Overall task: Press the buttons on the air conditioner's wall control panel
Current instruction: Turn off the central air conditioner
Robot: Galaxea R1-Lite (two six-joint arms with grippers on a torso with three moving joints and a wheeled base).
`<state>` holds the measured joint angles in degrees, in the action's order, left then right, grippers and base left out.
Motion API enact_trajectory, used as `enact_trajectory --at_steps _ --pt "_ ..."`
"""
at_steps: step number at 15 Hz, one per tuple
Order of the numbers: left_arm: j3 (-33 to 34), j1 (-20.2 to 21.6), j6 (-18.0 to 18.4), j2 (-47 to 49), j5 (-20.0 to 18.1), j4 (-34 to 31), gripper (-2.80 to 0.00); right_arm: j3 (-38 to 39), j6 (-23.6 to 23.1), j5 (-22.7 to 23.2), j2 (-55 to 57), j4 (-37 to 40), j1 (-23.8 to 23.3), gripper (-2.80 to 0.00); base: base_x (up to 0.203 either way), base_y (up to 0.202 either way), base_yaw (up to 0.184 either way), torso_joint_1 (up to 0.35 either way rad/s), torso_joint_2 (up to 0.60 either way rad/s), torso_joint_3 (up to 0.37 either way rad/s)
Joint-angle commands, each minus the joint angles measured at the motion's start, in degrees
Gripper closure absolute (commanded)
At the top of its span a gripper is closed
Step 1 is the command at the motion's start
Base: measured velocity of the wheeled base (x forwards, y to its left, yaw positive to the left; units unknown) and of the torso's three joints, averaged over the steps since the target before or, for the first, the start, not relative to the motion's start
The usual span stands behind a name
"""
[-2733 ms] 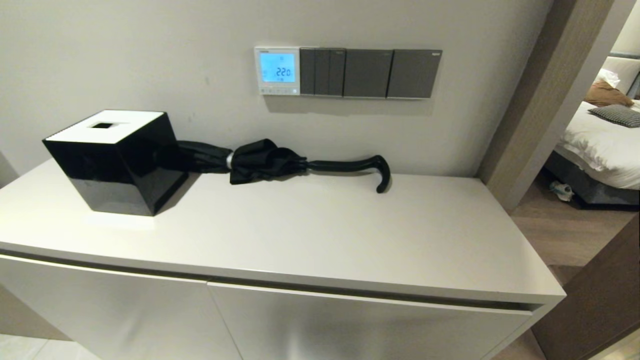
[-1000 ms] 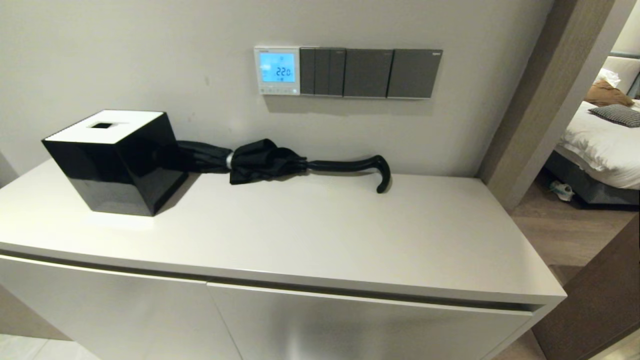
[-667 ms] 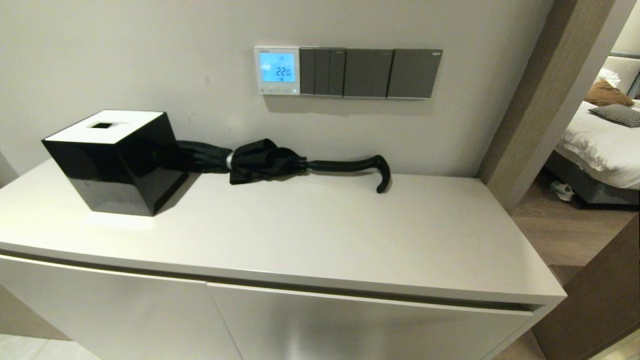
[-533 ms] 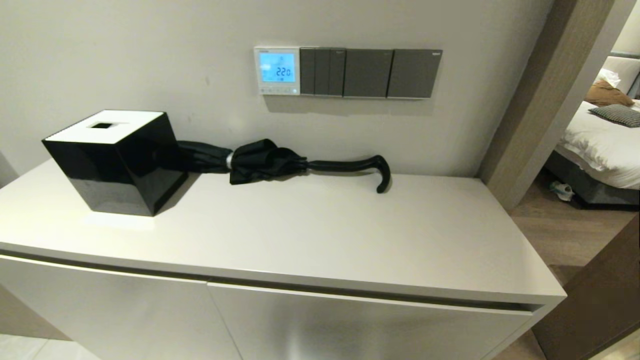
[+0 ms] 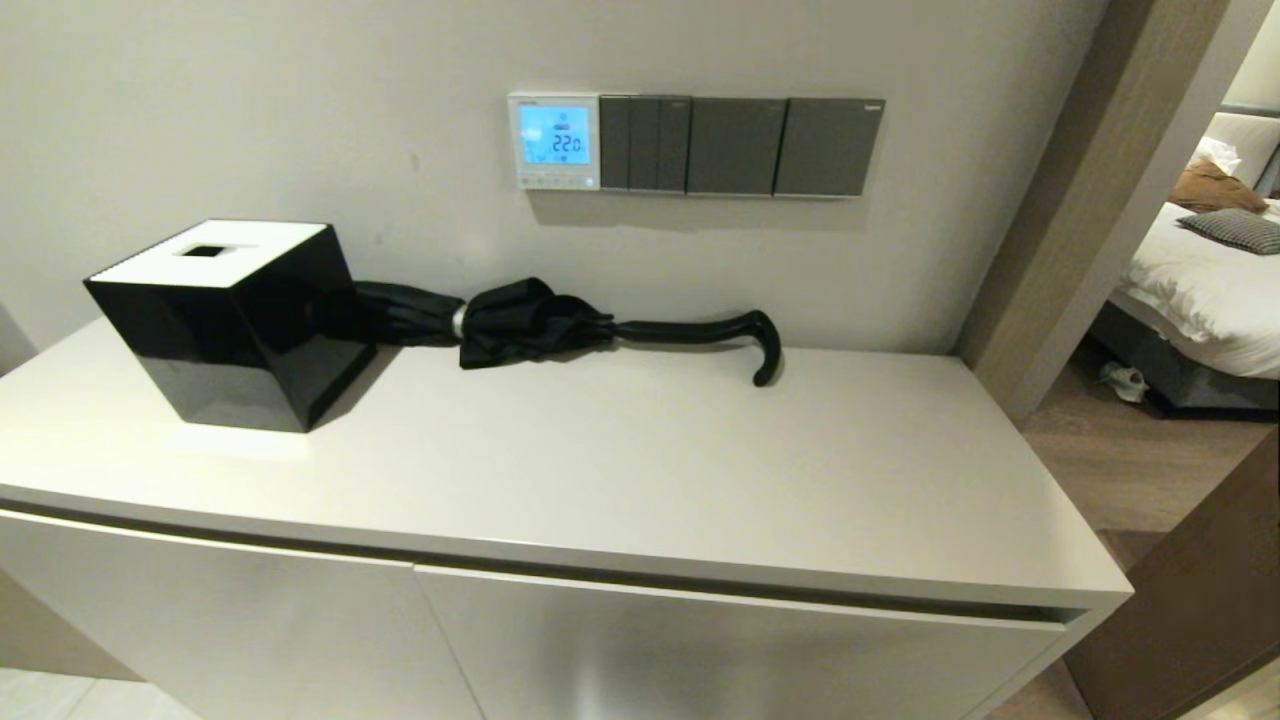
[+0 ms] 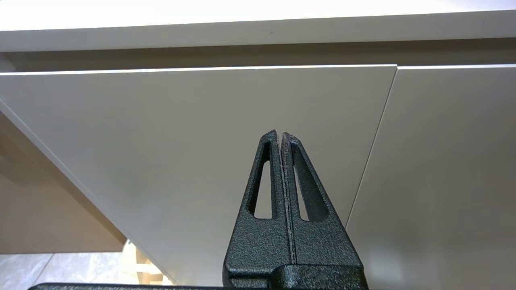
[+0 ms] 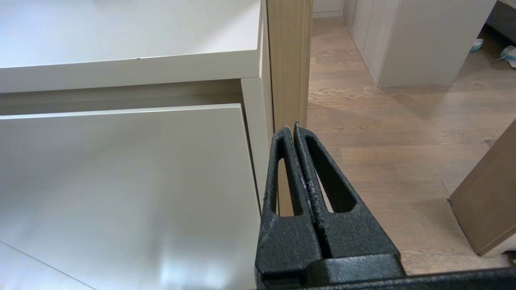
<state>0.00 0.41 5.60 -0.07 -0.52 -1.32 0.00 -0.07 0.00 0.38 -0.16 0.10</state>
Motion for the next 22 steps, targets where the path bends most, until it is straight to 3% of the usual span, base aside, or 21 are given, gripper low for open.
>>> enact_trajectory --at_steps 1,11,19,22 --pt "0.2 0.0 0.0 -0.5 0.0 0.0 0.00 0.1 0.0 0.0 0.0 0.0 0.1 0.00 0.000 0.000 0.000 0.000 0.00 0.000" --pt "-1.5 -0.1 -0.3 0.7 -0.8 -0.9 0.00 0.1 0.0 0.0 0.0 0.0 0.1 0.00 0.000 0.000 0.000 0.000 0.00 0.000" --pt "-12.8 -0.4 -1.0 11.7 -2.6 -0.6 0.00 0.1 0.0 0.0 0.0 0.0 0.1 0.00 0.000 0.000 0.000 0.000 0.00 0.000" --pt "-21.6 -1.4 -3.3 21.9 -3.3 -0.7 0.00 0.1 0.0 0.0 0.0 0.0 0.1 0.00 0.000 0.000 0.000 0.000 0.00 0.000"
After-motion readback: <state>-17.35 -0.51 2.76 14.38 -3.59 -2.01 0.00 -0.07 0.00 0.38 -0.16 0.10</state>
